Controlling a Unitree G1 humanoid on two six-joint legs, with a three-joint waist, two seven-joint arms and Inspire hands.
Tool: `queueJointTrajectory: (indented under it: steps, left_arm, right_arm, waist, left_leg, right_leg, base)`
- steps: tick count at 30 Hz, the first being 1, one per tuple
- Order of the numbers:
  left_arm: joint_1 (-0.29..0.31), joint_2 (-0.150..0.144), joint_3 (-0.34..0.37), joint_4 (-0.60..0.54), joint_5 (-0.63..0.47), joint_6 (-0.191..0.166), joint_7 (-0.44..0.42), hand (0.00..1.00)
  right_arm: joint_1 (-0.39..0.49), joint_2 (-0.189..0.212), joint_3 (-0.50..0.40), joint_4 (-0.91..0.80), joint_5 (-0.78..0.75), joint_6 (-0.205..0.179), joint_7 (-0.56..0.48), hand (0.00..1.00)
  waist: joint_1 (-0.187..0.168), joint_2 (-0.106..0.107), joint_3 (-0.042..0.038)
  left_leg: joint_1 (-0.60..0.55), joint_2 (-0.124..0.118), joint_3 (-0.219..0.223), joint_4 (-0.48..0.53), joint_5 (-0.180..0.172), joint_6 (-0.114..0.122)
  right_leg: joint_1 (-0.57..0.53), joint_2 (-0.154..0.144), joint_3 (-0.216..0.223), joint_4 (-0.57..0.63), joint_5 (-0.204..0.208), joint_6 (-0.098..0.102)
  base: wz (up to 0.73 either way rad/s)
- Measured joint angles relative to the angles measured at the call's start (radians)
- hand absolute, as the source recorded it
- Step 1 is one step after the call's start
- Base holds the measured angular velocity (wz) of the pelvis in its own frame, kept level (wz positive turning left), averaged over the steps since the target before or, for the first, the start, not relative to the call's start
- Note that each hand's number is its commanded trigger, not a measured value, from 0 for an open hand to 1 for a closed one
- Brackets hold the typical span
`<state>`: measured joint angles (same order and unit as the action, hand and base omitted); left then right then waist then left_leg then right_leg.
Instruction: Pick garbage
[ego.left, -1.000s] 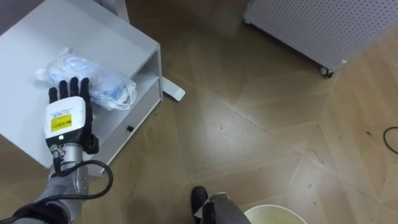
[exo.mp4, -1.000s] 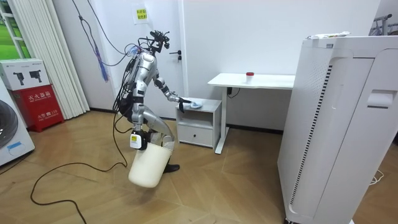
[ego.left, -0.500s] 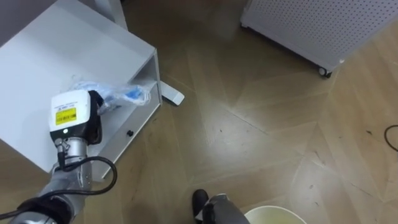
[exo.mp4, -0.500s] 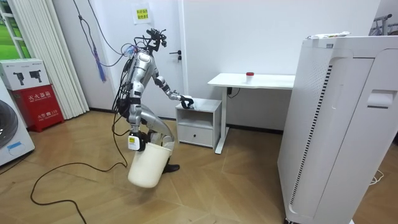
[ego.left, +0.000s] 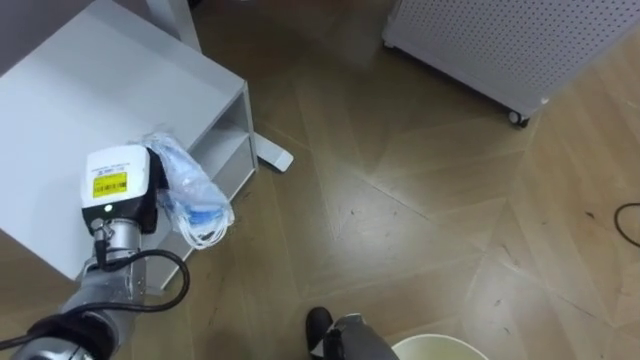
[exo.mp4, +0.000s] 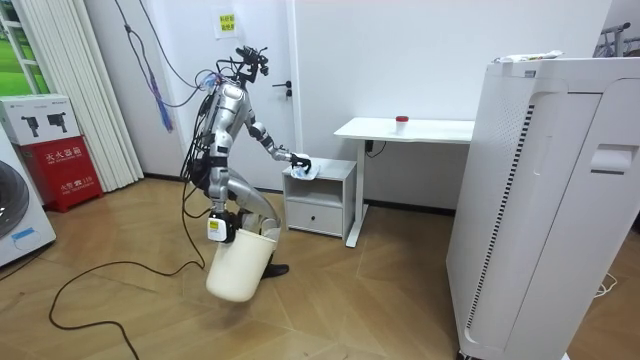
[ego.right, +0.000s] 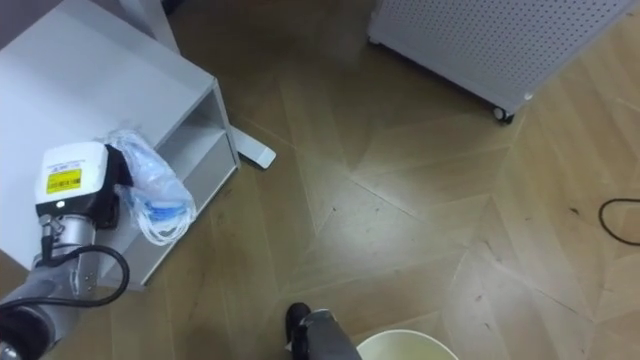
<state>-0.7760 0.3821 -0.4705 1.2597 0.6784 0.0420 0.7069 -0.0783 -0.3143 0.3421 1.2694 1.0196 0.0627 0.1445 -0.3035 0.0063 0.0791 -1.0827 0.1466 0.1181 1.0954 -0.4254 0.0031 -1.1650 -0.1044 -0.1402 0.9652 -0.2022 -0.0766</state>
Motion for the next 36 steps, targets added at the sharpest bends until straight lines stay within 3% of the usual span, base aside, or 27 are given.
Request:
queueJointTrajectory:
  steps: [5, 8, 11, 14, 17, 19, 22, 24, 27, 31, 36]
  left_arm:
    - [0.005, -0.003, -0.015, 0.011, -0.053, -0.025, 0.022, 1.00]
    - [0.009, -0.019, -0.010, 0.016, -0.082, -0.044, 0.026, 1.00]
    - [0.024, -0.024, 0.004, 0.010, -0.112, -0.095, 0.052, 1.00]
    - [0.045, -0.050, 0.006, -0.010, -0.159, -0.144, 0.078, 1.00]
    - [0.103, -0.062, 0.003, -0.119, -0.228, -0.202, 0.088, 1.00]
    - [0.159, -0.091, -0.006, -0.164, -0.269, -0.243, 0.088, 1.00]
    - [0.210, -0.141, -0.034, -0.220, -0.295, -0.251, 0.071, 1.00]
    - [0.232, -0.159, -0.058, -0.233, -0.297, -0.269, 0.043, 1.00]
    - [0.267, -0.192, -0.108, -0.258, -0.315, -0.282, -0.020, 1.00]
    - [0.326, -0.241, -0.176, -0.283, -0.379, -0.293, -0.106, 1.00]
    - [0.357, -0.254, -0.211, -0.341, -0.414, -0.293, -0.207, 1.00]
  right_arm:
    - [-0.009, 0.000, 0.010, -0.017, 0.013, -0.010, -0.041, 1.00]
    - [-0.016, 0.003, 0.012, -0.037, 0.013, -0.028, -0.085, 1.00]
    - [-0.020, 0.002, 0.007, -0.086, 0.013, -0.069, -0.147, 1.00]
    - [-0.038, 0.005, 0.008, -0.118, 0.000, -0.109, -0.198, 1.00]
    - [-0.066, 0.026, 0.008, -0.141, 0.004, -0.160, -0.233, 1.00]
    - [-0.083, 0.040, 0.012, -0.164, 0.021, -0.200, -0.258, 1.00]
    - [-0.110, 0.049, 0.041, -0.186, 0.043, -0.224, -0.277, 1.00]
    - [-0.138, 0.066, 0.059, -0.203, 0.048, -0.228, -0.277, 1.00]
    - [-0.172, 0.101, 0.067, -0.224, 0.030, -0.245, -0.260, 1.00]
    - [-0.192, 0.138, 0.074, -0.236, -0.009, -0.245, -0.228, 1.00]
    - [-0.194, 0.154, 0.079, -0.258, -0.048, -0.243, -0.214, 1.00]
  waist:
    - [0.007, 0.000, 0.0001]
    - [0.011, 0.000, 0.0004]
    - [0.016, 0.000, 0.0004]
    - [0.039, -0.002, 0.0005]
    - [0.049, -0.003, 0.0002]
    - [0.063, -0.013, 0.0004]
    - [0.076, -0.019, -0.0023]
    - [0.084, -0.035, -0.0032]
    - [0.085, -0.040, -0.0048]
    - [0.090, -0.054, -0.0112]
    - [0.095, -0.063, -0.0182]
  left_leg:
    - [0.011, 0.002, -0.003, -0.001, 0.001, -0.006]
    - [0.028, 0.002, 0.000, -0.007, 0.001, -0.007]
    - [0.056, 0.004, 0.007, -0.027, 0.002, -0.008]
    - [0.103, 0.011, 0.021, -0.077, 0.015, -0.009]
    - [0.149, 0.012, 0.037, -0.143, 0.039, -0.008]
    - [0.200, 0.012, 0.058, -0.184, 0.044, -0.009]
    - [0.236, 0.010, 0.061, -0.218, 0.047, -0.015]
    - [0.255, 0.009, 0.063, -0.234, 0.050, -0.016]
    - [0.276, 0.008, 0.057, -0.256, 0.062, -0.017]
    - [0.335, -0.006, 0.062, -0.295, 0.064, -0.014]
    - [0.347, -0.019, 0.070, -0.315, 0.069, -0.004]
  right_leg:
    - [0.011, 0.007, 0.000, -0.010, 0.011, 0.007]
    - [0.028, 0.011, -0.001, -0.015, 0.012, 0.008]
    - [0.054, 0.013, 0.003, -0.039, 0.018, 0.012]
    - [0.099, 0.025, 0.008, -0.094, 0.038, 0.015]
    - [0.143, 0.028, 0.008, -0.155, 0.056, 0.016]
    - [0.181, 0.032, 0.020, -0.181, 0.065, 0.007]
    - [0.212, 0.032, 0.018, -0.203, 0.062, 0.007]
    - [0.227, 0.033, 0.017, -0.210, 0.061, 0.004]
    - [0.260, 0.030, 0.001, -0.238, 0.061, 0.004]
    - [0.314, 0.020, 0.002, -0.260, 0.054, 0.019]
    - [0.326, 0.015, 0.006, -0.281, 0.058, 0.034]
  base:
    - [-0.03]
    - [0.00]
    - [-0.09]
    - [-0.10]
    - [-0.01]
    - [-0.10]
    - [0.01]
    - [0.00]
    - [0.12]
    - [0.07]
    - [0.04]
